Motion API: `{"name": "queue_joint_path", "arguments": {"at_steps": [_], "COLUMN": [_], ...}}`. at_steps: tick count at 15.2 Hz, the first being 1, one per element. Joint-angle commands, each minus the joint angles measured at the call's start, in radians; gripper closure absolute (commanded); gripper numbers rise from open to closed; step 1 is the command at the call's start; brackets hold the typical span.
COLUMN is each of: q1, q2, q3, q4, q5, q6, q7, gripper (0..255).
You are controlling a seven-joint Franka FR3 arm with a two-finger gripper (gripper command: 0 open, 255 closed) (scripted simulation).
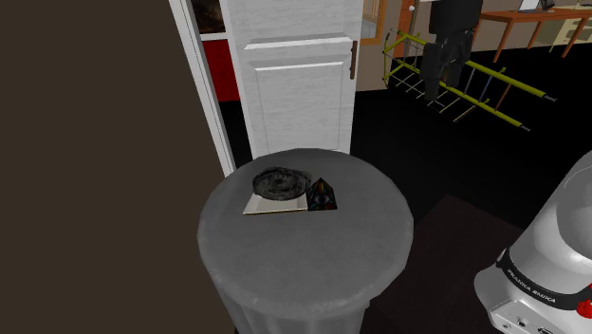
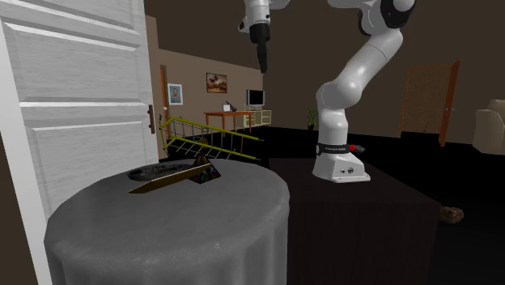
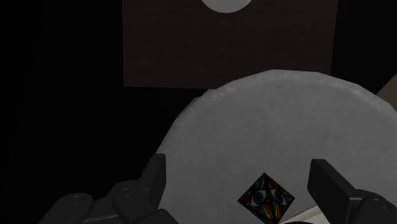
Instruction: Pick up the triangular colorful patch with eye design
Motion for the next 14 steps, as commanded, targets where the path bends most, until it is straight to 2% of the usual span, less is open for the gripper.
{"name": "queue_joint_path", "arguments": {"at_steps": [1, 8, 14], "q1": [0.000, 0.052, 0.122], "q2": [0.000, -0.006, 0.096], "q3": [0.000, -0.086, -0.172], "q4": [0.000, -0.237, -0.365], "q5": [0.000, 0.014, 0.060], "q6": [0.000, 0.370, 0.709], "q7": [0.000, -0.189, -0.376], "gripper": [0, 0, 0]}}
